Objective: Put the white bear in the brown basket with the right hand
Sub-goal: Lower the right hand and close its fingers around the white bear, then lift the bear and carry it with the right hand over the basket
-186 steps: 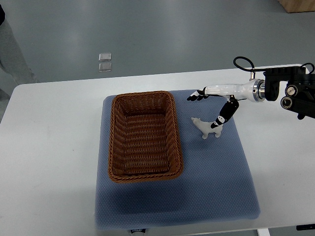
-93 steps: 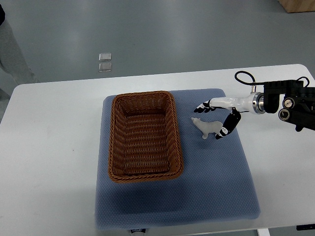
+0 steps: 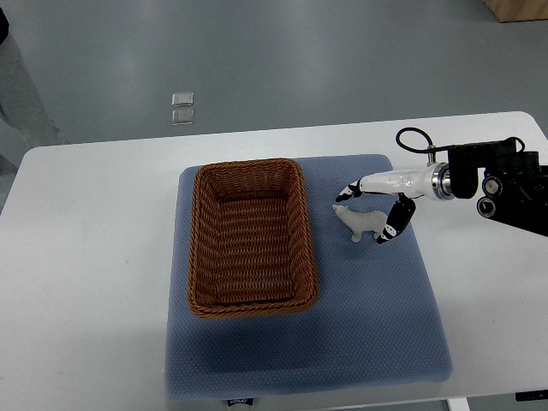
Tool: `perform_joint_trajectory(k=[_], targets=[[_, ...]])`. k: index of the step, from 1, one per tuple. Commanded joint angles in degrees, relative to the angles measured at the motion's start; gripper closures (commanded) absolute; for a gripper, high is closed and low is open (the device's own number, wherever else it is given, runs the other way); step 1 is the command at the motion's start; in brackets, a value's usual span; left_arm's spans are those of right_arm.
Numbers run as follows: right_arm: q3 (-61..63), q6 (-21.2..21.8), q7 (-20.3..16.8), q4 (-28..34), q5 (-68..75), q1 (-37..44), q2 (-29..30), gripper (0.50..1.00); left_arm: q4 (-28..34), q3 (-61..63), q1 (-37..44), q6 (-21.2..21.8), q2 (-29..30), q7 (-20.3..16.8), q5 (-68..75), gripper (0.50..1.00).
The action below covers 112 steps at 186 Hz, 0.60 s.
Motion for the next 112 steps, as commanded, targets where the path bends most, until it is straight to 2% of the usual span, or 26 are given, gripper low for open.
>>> perform_joint_trajectory(k=[1,27,73,101,112], targets=[[0.0,-0.05,0.03,0.0,-0.55,0.2,0.54,0.609,-0.01,0.0,0.0,-0.01,0.0,0.0,0.0,0.5],[0.0,-0.05,0.03,-0.09,-0.73,0.2,0.8,0.64,-0.01,0.0,0.0,-0.01,0.0,0.0,0.0,0.5],[0.0,-0.05,0.12,0.0,-0.73,0.12,1.15,0.73,-0.01,0.0,0.0,-0.01,0.0,0.0,0.0,0.5],[0.0,0.04,0.21,-0.09,-0.81,-0.15,1.24,0.748,-0.01,0.0,0.0,-0.01,0.0,0.0,0.0,0.5],[0.0,0.04,0.21,-0.09,-0.81,-0.15,1.24,0.773,-0.01,0.0,0.0,-0.01,0.0,0.0,0.0,0.5]])
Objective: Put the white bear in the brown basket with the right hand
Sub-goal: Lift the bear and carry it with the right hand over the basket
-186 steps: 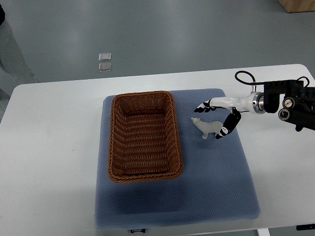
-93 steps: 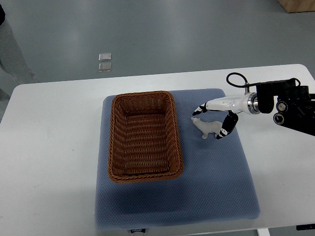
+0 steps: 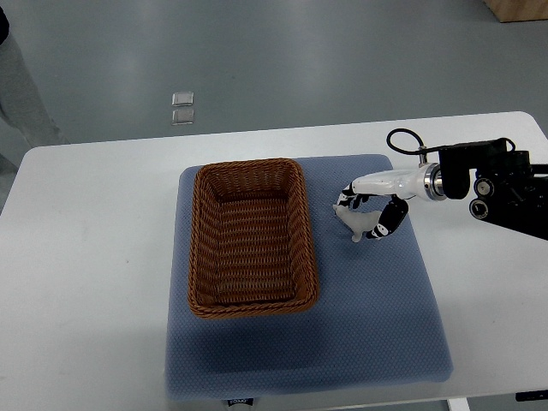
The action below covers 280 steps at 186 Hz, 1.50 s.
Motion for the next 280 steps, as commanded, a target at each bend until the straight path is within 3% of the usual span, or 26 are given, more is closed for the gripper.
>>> perform_joint_trajectory(k=[1,11,32,45,55,107,177,223,280], targets=[[0.0,0.09,0.03,-0.06,-0.06,-0.09,0.01,0.773,-0.01,0.0,0.0,0.01,0.0,0.0,0.0,0.5],[0.0,0.09,0.03,0.03,-0.06,-0.18,0.1,0.785,-0.01,0.0,0.0,0.01,0.0,0.0,0.0,0.5],[0.0,0.27,0.03,0.03,-0.06,-0.18,0.1,0.871,-0.01,0.0,0.0,0.01,0.0,0.0,0.0,0.5],[0.0,0.35,0.12,0.03,-0.06,-0.09,0.1,0.963,-0.01,0.0,0.0,0.01,0.0,0.0,0.0,0.5],[0.0,0.35,0.12,0.03,-0.06,-0.01,0.01,1.0,-0.01,0.0,0.0,0.01,0.0,0.0,0.0,0.5],[0.35,0.62,0.21,-0.06,0.03,0.87,-0.6,1.0,-0.01,0.0,0.0,0.01,0.0,0.0,0.0,0.5],[0.53,0.97,0.3,0.03,0.47,10.89,0.19,1.0,-0.01,0.0,0.0,0.01,0.0,0.0,0.0,0.5],[0.62,0.97,0.3,-0.06,1.09,17.13,7.56,1.0,-0.01,0.0,0.0,0.01,0.0,0.0,0.0,0.5],[0.27,0.97,-0.05,-1.81,1.0,16.69,16.97,1.0,-0.01,0.0,0.0,0.01,0.0,0.0,0.0,0.5]])
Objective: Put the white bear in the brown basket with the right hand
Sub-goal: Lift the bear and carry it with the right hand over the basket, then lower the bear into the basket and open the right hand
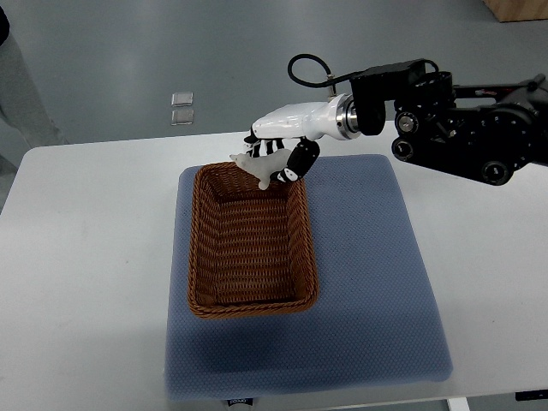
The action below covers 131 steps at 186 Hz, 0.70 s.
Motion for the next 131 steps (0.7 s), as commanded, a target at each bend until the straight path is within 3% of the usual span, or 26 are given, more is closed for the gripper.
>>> perform_joint_trajectory(k=[1,42,131], targets=[[-0.33,0.05,-0.03,-1.49,-0.26,-0.62,2.99,1.0,0.0,0.0,-0.01,-0.01,0.0,0.0,0.0,0.5],[-0.77,-0.03,-0.12,-5.54,-0.96,-5.1,8.18,1.0,0.0,0.0,-0.01,-0.01,0.0,0.0,0.0,0.5],[-1.73,-0.3,-0.2,-11.16,-2.37,-9.5,10.73,1.0,0.0,0.0,0.07,-0.01,0.0,0.0,0.0,0.5]])
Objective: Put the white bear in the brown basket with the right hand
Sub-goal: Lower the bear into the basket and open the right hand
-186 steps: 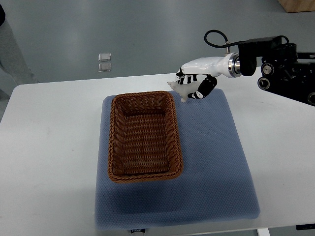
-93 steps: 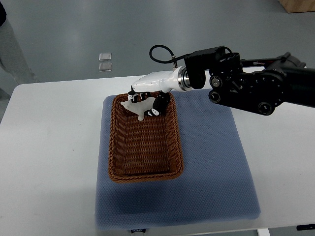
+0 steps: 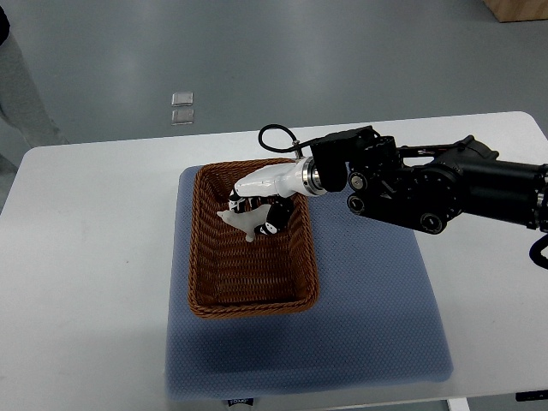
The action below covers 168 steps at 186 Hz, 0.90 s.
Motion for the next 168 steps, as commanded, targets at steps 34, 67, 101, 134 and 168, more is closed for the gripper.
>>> perform_joint_trajectory(k=[34,67,101,134,168], targets=[[-0.13,-0.56,0.0,-0.46,-0.02,-0.37,0.1,0.926,0.0,0.0,0.08,0.01,0.0,0.0,0.0,0.5],[-0.13,-0.56,0.0,-0.37,-0.02,-0.81,1.42,0.854,0.0,0.0,-0.01,0.01,0.0,0.0,0.0,0.5],[-0.13,-0.56,0.08,-0.37,-0.02,-0.9,1.42,0.799,0.0,0.0,-0.01,0.01,0.0,0.0,0.0,0.5],[-0.13,-0.65,0.08,-0.37,0.07,-0.81,1.42,0.748,0.0,0.0,0.08,0.01,0.0,0.0,0.0,0.5],[-0.04,-0.38,0.17,-0.28,0.68,-0.11,0.63,0.703,0.0,0.0,-0.01,0.01,0.0,0.0,0.0,0.5]])
